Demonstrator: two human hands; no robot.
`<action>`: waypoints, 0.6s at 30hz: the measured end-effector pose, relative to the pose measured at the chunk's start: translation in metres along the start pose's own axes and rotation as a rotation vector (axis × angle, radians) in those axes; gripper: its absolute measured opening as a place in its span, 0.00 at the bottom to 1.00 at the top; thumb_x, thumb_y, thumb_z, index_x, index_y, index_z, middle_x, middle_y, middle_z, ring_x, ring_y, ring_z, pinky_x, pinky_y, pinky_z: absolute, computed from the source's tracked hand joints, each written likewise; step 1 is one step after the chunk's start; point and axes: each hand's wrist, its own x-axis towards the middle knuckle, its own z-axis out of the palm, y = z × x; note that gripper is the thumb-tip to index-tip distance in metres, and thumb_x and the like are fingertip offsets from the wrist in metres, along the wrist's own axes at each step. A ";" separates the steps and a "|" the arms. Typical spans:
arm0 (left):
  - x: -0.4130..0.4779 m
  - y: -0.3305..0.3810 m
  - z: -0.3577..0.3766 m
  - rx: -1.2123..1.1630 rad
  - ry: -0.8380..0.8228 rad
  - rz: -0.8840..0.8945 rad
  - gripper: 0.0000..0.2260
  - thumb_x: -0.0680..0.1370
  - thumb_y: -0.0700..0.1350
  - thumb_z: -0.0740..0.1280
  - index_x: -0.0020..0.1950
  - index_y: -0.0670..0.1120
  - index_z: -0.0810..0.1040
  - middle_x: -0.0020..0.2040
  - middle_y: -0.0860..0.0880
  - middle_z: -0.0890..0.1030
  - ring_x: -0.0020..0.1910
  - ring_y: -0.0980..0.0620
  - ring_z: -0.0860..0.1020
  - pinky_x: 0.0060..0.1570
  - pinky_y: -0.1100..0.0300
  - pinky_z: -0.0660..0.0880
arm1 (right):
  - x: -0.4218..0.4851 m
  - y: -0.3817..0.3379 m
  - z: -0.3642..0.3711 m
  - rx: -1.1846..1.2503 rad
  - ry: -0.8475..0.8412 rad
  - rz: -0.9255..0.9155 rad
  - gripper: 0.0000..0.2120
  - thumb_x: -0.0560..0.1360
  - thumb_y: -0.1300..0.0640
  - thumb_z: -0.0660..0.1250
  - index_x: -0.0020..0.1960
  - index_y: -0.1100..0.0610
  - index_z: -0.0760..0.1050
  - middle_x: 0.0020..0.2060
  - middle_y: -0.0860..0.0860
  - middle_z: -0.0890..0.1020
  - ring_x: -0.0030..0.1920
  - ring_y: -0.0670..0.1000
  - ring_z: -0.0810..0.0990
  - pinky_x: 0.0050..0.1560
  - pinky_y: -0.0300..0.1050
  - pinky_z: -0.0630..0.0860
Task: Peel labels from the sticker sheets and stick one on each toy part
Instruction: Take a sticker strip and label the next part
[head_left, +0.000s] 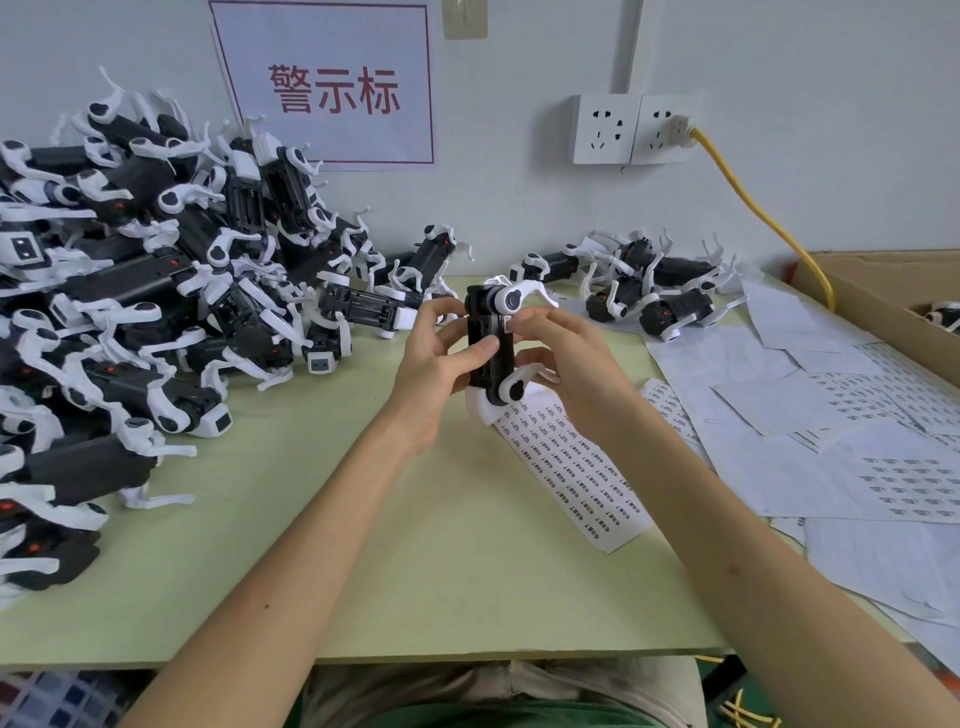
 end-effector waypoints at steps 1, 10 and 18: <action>0.000 0.000 -0.001 -0.009 0.001 -0.005 0.22 0.70 0.42 0.73 0.61 0.47 0.71 0.52 0.51 0.86 0.50 0.46 0.84 0.50 0.51 0.79 | 0.000 0.000 0.000 -0.009 -0.004 -0.006 0.02 0.78 0.60 0.69 0.47 0.55 0.79 0.39 0.48 0.81 0.35 0.47 0.78 0.40 0.35 0.76; 0.003 -0.002 -0.003 -0.104 0.034 -0.066 0.19 0.70 0.43 0.74 0.57 0.47 0.70 0.49 0.47 0.86 0.44 0.45 0.86 0.40 0.56 0.80 | 0.001 0.004 0.004 -0.220 -0.008 -0.189 0.05 0.77 0.64 0.72 0.52 0.62 0.81 0.41 0.53 0.83 0.39 0.51 0.81 0.48 0.50 0.80; 0.004 -0.005 0.002 -0.066 0.131 -0.069 0.15 0.78 0.44 0.74 0.61 0.46 0.73 0.53 0.42 0.86 0.51 0.44 0.85 0.56 0.45 0.80 | -0.004 0.006 0.011 -0.262 -0.017 -0.238 0.06 0.75 0.64 0.74 0.50 0.61 0.79 0.43 0.55 0.81 0.39 0.51 0.81 0.41 0.45 0.81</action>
